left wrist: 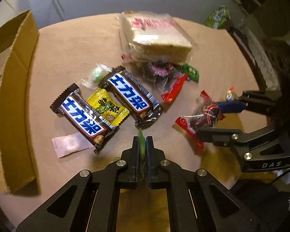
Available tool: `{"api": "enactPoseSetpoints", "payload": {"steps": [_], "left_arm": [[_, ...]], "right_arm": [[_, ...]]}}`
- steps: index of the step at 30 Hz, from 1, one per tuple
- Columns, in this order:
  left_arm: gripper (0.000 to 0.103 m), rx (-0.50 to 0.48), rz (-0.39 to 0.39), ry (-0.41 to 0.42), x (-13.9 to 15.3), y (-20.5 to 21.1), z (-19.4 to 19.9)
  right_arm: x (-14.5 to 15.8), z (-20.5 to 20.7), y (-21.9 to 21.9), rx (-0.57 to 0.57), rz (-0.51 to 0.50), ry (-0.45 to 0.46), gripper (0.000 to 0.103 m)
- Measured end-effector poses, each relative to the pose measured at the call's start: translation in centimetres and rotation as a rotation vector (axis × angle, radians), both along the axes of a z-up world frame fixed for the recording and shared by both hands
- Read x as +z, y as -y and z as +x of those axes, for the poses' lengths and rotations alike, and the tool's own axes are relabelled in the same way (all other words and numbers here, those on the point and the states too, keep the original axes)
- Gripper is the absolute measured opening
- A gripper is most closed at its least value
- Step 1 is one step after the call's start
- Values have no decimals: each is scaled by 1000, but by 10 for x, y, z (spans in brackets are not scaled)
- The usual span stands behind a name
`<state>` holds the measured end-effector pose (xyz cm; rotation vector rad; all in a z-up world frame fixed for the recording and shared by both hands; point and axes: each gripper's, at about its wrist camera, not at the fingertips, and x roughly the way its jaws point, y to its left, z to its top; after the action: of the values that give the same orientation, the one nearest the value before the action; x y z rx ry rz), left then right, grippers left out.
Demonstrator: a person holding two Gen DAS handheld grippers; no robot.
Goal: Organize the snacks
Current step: 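Close left tool on the green candy while right tool closes on the chocolate bag, then carry both snacks over the cardboard box and open both tools to drop them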
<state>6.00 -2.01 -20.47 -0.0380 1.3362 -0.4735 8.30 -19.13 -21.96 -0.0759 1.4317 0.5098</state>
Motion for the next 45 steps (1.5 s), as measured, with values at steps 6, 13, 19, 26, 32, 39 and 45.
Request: {"api": "enactPoseSetpoints", "payload": {"steps": [6,13,19,26,32,39,45], "left_arm": [[4,24,-2,26,4,-15,-10],[4,-19,34,67,8,0,-25],[4,41,5,96,29,-28,-29],[4,151,-19,121,54,-60,-29],[4,243,0,167,75,-82,-15],[4,333,53,211,89,-131,-11],[4,378,85,220,83,-153,-8]], "right_arm": [[13,-4,1,22,-11,29,58],[21,-8,-1,31,-26,51,58],[32,-9,-6,32,-14,71,58],[50,-5,-23,76,11,97,58],[68,9,-69,158,42,133,58],[91,27,-154,276,83,197,58],[94,40,-216,343,86,224,58]]}}
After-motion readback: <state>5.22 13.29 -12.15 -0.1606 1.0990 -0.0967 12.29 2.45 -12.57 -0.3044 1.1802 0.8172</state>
